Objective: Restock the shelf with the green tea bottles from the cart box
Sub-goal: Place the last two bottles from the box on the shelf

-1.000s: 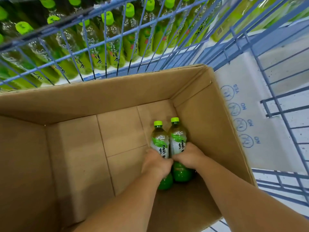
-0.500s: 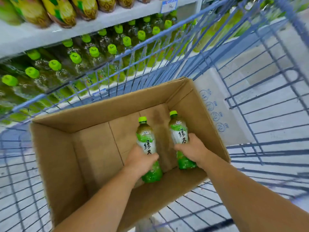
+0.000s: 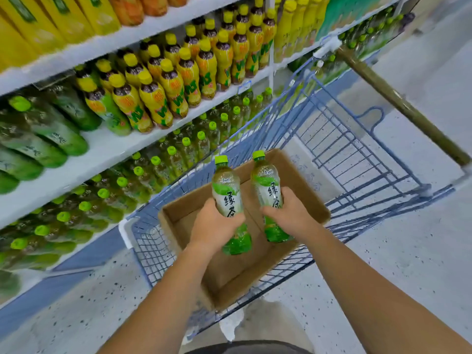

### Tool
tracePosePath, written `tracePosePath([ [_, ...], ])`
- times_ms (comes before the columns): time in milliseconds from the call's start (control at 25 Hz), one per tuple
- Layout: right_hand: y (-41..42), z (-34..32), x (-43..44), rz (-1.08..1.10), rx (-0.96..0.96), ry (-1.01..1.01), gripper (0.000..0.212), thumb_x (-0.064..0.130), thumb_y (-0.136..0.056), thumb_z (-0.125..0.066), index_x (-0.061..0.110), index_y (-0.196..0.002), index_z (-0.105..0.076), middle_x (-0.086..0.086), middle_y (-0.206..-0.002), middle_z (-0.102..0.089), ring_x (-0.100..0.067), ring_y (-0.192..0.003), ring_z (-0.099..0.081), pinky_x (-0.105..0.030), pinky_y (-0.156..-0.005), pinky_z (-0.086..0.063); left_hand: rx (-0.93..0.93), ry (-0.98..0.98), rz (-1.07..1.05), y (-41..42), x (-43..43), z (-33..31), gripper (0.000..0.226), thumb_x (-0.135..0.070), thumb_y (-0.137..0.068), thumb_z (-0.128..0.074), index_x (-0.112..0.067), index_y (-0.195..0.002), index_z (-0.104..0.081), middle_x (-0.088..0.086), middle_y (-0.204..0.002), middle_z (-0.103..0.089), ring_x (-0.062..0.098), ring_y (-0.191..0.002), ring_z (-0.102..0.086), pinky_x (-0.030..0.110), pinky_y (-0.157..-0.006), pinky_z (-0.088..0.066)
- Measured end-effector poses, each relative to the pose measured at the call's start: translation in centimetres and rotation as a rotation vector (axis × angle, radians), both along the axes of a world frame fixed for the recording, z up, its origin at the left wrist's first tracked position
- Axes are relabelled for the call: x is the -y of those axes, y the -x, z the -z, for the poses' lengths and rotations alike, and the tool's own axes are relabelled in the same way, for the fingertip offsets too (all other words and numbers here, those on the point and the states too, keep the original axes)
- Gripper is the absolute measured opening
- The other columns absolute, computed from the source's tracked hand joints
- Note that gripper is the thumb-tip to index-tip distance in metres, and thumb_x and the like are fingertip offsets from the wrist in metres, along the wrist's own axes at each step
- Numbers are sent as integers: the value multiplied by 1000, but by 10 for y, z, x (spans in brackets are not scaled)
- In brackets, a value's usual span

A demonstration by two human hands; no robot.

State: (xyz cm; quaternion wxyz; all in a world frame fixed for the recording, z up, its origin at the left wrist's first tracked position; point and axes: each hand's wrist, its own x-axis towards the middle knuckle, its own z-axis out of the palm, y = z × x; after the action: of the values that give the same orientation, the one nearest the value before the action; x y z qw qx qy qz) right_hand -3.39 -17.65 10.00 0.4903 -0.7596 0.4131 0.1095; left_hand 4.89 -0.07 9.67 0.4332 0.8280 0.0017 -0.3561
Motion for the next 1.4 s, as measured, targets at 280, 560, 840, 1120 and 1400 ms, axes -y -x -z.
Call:
tracePosePath([
  [280, -28, -74, -88, -5, 187, 31, 41, 28, -81, -75, 23, -114, -51, 2, -102, -64, -17, -92, -64, -44, -84, -55, 152, 110, -25, -27, -83, -72, 39, -31, -77, -80, -27, -109, -58, -11, -97, -67, 2, -82, -64, 24, -59, -48],
  [560, -73, -102, -166, -150, 325, 31, 37, 27, -84, -76, 25, -112, -51, 7, -95, -63, -8, -82, -62, -33, -68, -50, 253, 99, -267, -24, -176, -125, 33, -28, -76, -81, -31, -99, -58, -11, -92, -68, 2, -78, -65, 21, -56, -50],
  [840, -113, -108, -278, -273, 388, -39, 34, 25, -84, -76, 24, -113, -56, 4, -100, -68, -11, -87, -66, -35, -73, -54, 370, 38, -363, -46, -281, -135, 34, -30, -71, -85, -32, -96, -62, -13, -88, -70, -1, -75, -67, 26, -64, -57],
  [1120, -170, -109, -359, -185, 413, 57, 36, 28, -83, -79, 24, -109, -55, 9, -97, -66, -2, -83, -61, -21, -61, -45, 401, 81, -294, -116, -382, -129, 35, -27, -74, -83, -34, -94, -56, -13, -91, -66, 3, -78, -65, 26, -64, -56],
  [1400, -239, -57, -374, -144, 481, 119, 36, 28, -83, -80, 19, -111, -58, 4, -98, -68, -12, -85, -66, -28, -69, -53, 474, 62, -263, -188, -388, -77, 37, -35, -67, -81, -31, -94, -57, -10, -88, -68, 11, -77, -68, 36, -66, -58],
])
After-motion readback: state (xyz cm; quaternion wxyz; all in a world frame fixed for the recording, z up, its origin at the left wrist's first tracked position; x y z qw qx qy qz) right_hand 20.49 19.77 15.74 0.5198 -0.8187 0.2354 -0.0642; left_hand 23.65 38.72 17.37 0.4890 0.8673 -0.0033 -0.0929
